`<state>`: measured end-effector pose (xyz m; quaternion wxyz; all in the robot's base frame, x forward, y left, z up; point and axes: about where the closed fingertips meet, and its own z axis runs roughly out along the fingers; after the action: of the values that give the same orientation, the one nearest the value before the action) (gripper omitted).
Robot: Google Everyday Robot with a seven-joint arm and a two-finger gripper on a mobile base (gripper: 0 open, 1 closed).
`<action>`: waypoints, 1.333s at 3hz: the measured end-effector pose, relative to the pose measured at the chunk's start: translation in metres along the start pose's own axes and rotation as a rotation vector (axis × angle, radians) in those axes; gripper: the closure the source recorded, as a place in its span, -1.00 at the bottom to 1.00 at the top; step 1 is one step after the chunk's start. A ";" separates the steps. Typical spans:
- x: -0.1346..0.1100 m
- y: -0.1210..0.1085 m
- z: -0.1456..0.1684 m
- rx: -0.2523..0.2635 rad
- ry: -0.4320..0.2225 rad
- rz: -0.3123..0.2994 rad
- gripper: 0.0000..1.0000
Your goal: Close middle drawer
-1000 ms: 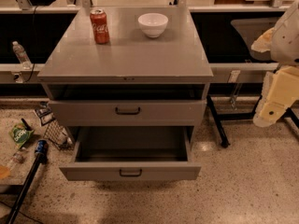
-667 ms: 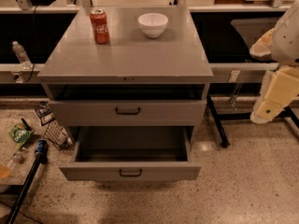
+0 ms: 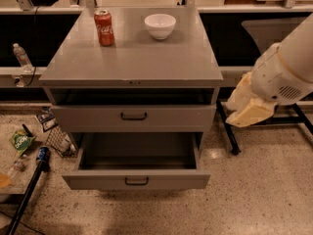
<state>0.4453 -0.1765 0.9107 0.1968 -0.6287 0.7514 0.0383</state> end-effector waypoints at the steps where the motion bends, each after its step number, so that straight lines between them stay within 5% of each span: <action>1: -0.005 0.018 0.053 -0.034 -0.060 -0.025 0.67; 2: -0.015 0.040 0.104 -0.054 -0.135 -0.085 1.00; 4: -0.006 0.045 0.132 -0.045 -0.171 -0.052 1.00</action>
Offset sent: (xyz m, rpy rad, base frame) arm -0.0199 0.0861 -0.1550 0.2021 -0.0028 0.2100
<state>0.4359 -0.1208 0.7826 0.2469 -0.6469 0.7141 0.1037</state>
